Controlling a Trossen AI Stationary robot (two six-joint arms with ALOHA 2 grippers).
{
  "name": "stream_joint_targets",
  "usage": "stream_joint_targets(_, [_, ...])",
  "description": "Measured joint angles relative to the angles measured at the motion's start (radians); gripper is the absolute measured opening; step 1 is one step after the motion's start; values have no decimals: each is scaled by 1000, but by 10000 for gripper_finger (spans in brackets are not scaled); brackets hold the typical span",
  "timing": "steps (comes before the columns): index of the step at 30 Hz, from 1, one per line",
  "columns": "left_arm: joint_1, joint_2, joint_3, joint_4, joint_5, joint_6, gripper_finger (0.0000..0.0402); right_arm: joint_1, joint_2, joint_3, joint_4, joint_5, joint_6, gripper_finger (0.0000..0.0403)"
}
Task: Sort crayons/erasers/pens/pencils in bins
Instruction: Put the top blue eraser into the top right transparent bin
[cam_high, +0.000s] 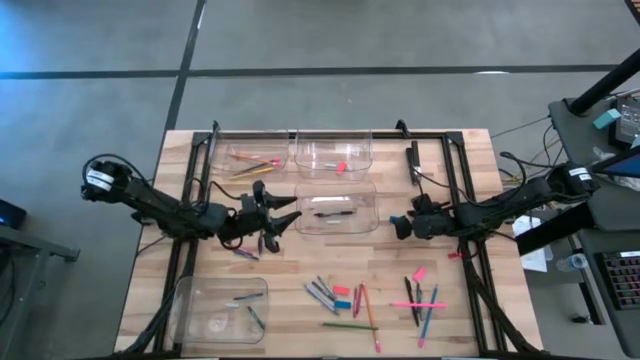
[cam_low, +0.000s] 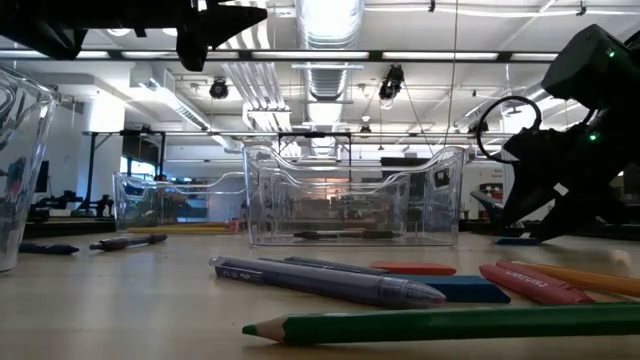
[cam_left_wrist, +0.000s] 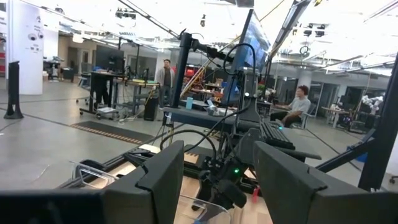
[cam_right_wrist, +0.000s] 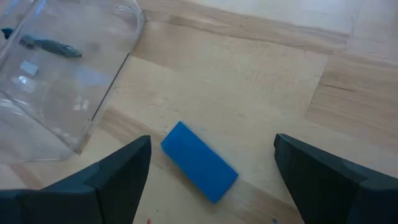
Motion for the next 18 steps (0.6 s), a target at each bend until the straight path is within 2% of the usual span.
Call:
stream_joint_targets(8, [0,0,0,0,0,-1,178,22,1,11,-3,-65,-7,327])
stream_joint_targets(18, [0,0,0,0,0,-1,178,55,4,25,-10,-54,-30,326])
